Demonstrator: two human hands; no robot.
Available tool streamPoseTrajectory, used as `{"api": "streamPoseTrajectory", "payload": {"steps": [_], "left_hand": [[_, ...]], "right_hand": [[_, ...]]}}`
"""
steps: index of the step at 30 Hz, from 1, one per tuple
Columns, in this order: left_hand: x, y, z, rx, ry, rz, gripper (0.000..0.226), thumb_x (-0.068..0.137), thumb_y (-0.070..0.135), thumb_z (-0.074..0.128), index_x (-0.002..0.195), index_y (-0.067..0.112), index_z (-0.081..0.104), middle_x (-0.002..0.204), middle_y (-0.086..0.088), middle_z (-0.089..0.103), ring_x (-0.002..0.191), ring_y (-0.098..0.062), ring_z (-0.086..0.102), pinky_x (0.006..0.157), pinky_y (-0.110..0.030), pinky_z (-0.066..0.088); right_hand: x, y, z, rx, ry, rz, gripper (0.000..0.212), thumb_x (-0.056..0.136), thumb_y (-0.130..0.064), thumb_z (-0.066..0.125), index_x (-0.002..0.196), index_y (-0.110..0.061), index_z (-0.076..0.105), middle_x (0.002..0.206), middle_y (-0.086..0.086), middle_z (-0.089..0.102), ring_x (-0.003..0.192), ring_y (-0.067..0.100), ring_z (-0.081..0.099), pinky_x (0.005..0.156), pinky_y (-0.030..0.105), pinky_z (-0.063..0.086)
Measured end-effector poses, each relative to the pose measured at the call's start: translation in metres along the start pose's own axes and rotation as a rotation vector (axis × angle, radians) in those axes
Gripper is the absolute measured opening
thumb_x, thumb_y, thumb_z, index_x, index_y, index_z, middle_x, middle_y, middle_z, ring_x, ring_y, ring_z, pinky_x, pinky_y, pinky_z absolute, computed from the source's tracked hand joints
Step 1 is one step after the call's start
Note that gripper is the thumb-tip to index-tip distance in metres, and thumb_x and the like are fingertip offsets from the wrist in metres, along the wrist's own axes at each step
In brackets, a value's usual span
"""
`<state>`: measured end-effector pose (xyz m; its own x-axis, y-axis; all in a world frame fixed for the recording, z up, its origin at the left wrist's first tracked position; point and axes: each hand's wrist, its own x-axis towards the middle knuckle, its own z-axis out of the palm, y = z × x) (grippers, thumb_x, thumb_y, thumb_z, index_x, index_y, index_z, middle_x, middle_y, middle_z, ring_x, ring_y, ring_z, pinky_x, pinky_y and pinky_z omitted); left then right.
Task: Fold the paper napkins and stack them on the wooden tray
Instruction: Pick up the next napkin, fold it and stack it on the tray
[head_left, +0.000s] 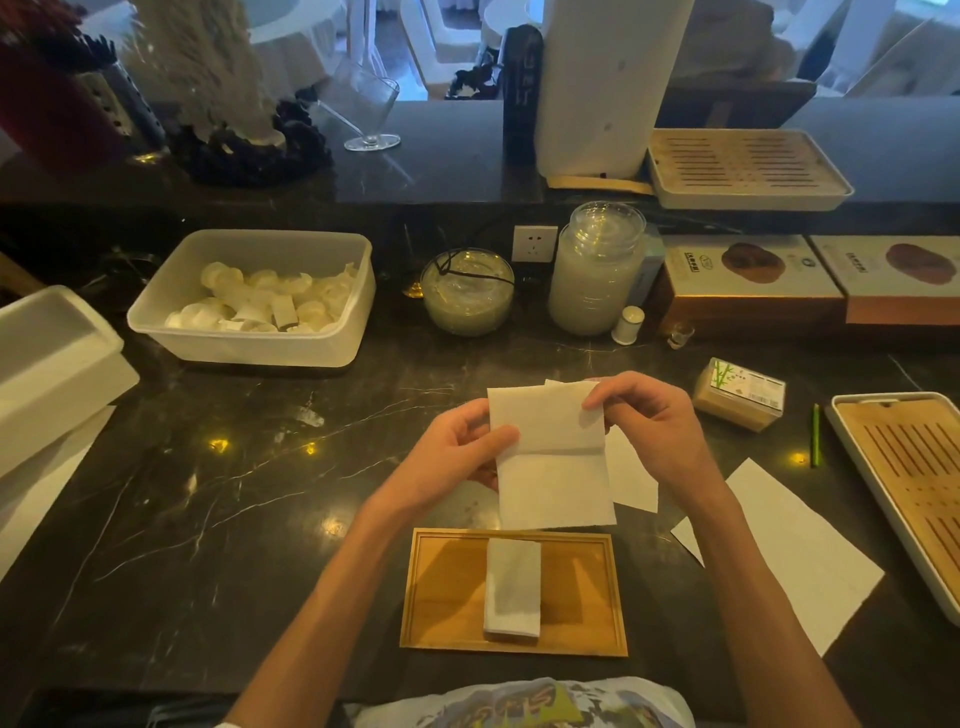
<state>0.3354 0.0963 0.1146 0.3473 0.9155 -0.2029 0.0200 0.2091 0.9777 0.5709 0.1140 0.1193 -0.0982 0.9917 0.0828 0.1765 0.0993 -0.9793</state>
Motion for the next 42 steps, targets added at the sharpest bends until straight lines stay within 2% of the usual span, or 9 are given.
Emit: {"api": "streamPoseTrajectory", "payload": {"steps": [3, 6, 8, 14, 23, 25, 29, 34, 42], "left_hand": [[0.003, 0.002, 0.0, 0.021, 0.053, 0.031, 0.025, 0.097, 0.025, 0.064, 0.116, 0.04, 0.063, 0.109, 0.022, 0.073, 0.103, -0.007, 0.073, 0.068, -0.02, 0.061], [0.003, 0.003, -0.001, 0.005, 0.091, 0.064, 0.027, 0.097, 0.023, 0.064, 0.111, 0.046, 0.066, 0.109, 0.021, 0.074, 0.104, -0.006, 0.072, 0.069, -0.019, 0.06], [0.002, 0.005, -0.001, -0.008, 0.113, 0.077, 0.031, 0.097, 0.023, 0.064, 0.105, 0.052, 0.069, 0.108, 0.021, 0.074, 0.104, -0.006, 0.072, 0.069, -0.019, 0.061], [0.001, 0.001, -0.003, 0.003, 0.136, 0.05, 0.026, 0.095, 0.02, 0.066, 0.107, 0.043, 0.069, 0.106, 0.021, 0.075, 0.102, -0.005, 0.073, 0.068, -0.019, 0.06], [0.002, 0.002, -0.003, 0.033, 0.173, 0.058, 0.031, 0.097, 0.011, 0.063, 0.099, 0.04, 0.076, 0.101, 0.016, 0.075, 0.1, -0.006, 0.071, 0.075, -0.022, 0.061], [0.002, 0.003, -0.002, 0.033, 0.18, 0.048, 0.03, 0.098, 0.011, 0.062, 0.1, 0.036, 0.078, 0.1, 0.015, 0.076, 0.099, -0.005, 0.07, 0.076, -0.022, 0.061], [0.001, 0.0, 0.0, -0.086, 0.148, -0.037, 0.025, 0.102, 0.023, 0.056, 0.123, 0.029, 0.067, 0.118, 0.004, 0.071, 0.107, -0.013, 0.069, 0.075, -0.026, 0.061], [-0.003, -0.001, 0.001, -0.303, 0.032, -0.264, 0.045, 0.102, 0.049, 0.04, 0.132, 0.02, 0.057, 0.128, -0.013, 0.067, 0.109, -0.031, 0.072, 0.074, -0.031, 0.063], [-0.005, -0.004, -0.004, -0.245, 0.005, -0.177, 0.04, 0.094, 0.016, 0.068, 0.132, 0.022, 0.057, 0.114, -0.007, 0.074, 0.089, -0.028, 0.076, 0.073, -0.028, 0.064]], "right_hand": [[0.0, -0.001, -0.001, 0.036, 0.003, 0.031, 0.057, 0.101, -0.003, 0.052, 0.086, -0.053, 0.074, 0.1, -0.032, 0.069, 0.099, -0.001, 0.065, 0.067, 0.013, 0.057], [-0.002, 0.0, 0.001, 0.216, -0.092, 0.152, 0.03, 0.102, -0.036, 0.052, 0.115, -0.062, 0.06, 0.11, -0.034, 0.067, 0.105, -0.001, 0.066, 0.07, 0.015, 0.058], [-0.004, 0.004, 0.005, 0.215, -0.152, 0.248, 0.025, 0.099, -0.043, 0.054, 0.118, -0.058, 0.056, 0.106, -0.035, 0.067, 0.1, -0.005, 0.069, 0.066, 0.017, 0.059], [-0.013, 0.019, 0.015, 0.12, -0.105, 0.313, 0.012, 0.096, -0.027, 0.065, 0.102, -0.036, 0.069, 0.094, -0.028, 0.074, 0.092, -0.002, 0.071, 0.063, 0.012, 0.057], [-0.012, 0.019, 0.014, 0.19, -0.013, 0.363, 0.024, 0.096, -0.014, 0.065, 0.095, -0.037, 0.073, 0.093, -0.019, 0.073, 0.089, 0.007, 0.071, 0.063, 0.013, 0.057], [-0.012, 0.018, 0.015, 0.189, -0.013, 0.337, 0.03, 0.097, -0.015, 0.064, 0.09, -0.041, 0.077, 0.091, -0.021, 0.075, 0.091, 0.001, 0.071, 0.064, 0.015, 0.058], [-0.013, 0.02, 0.017, 0.148, 0.004, 0.259, 0.039, 0.097, -0.011, 0.062, 0.085, -0.044, 0.078, 0.091, -0.028, 0.074, 0.094, -0.007, 0.067, 0.063, 0.014, 0.058], [-0.014, 0.026, 0.017, 0.071, 0.038, 0.161, 0.043, 0.094, -0.002, 0.065, 0.082, -0.041, 0.078, 0.091, -0.036, 0.069, 0.098, -0.018, 0.059, 0.064, 0.009, 0.056], [-0.018, 0.025, 0.017, -0.037, 0.052, 0.089, 0.045, 0.095, 0.001, 0.063, 0.087, -0.042, 0.074, 0.098, -0.031, 0.068, 0.1, -0.021, 0.057, 0.067, 0.005, 0.053]]}}
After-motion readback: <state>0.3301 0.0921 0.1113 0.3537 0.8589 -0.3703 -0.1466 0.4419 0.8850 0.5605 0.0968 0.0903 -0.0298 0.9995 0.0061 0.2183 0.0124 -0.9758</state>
